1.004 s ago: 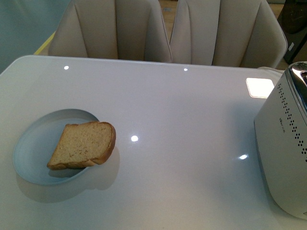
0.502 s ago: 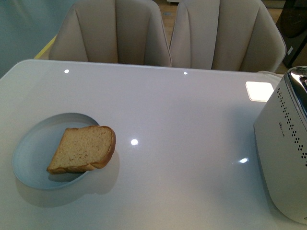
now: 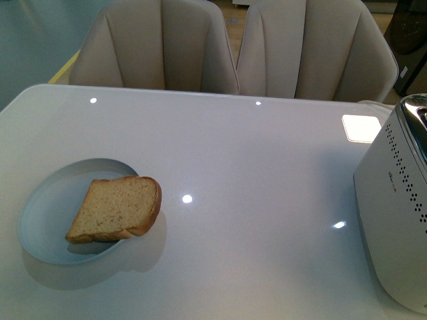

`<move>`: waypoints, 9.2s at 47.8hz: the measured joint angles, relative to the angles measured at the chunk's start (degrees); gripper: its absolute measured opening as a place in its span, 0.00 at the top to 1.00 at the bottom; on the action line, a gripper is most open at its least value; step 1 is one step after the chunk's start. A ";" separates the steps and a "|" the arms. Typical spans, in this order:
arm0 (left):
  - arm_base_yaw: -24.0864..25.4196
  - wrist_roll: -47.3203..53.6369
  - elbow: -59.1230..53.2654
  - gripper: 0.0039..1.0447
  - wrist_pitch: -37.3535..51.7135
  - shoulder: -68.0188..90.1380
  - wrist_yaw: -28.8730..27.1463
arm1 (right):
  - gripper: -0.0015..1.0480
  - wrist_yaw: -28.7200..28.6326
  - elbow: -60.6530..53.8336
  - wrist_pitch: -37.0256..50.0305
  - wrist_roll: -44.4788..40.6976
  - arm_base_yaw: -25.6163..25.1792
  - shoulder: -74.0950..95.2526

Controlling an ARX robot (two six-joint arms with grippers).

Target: Left arm holds plate, right arm toasts bread

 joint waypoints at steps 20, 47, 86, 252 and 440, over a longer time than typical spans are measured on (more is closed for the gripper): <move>5.60 13.20 8.98 0.07 34.84 46.47 -4.39 | 0.08 0.00 0.00 0.00 0.00 0.00 0.00; 6.01 22.58 25.99 0.07 49.42 86.82 -10.99 | 0.08 0.00 0.00 0.00 0.00 0.00 0.00; 4.76 23.98 31.95 0.84 50.82 98.86 -11.47 | 0.08 0.02 0.00 0.00 0.00 0.00 0.00; -33.77 -33.48 36.76 0.97 20.33 55.45 -12.07 | 0.08 0.02 0.00 0.00 0.00 0.00 0.00; -33.86 -33.88 36.74 0.97 20.33 55.43 -12.07 | 0.97 2.36 28.13 -5.55 -2.05 -6.23 45.09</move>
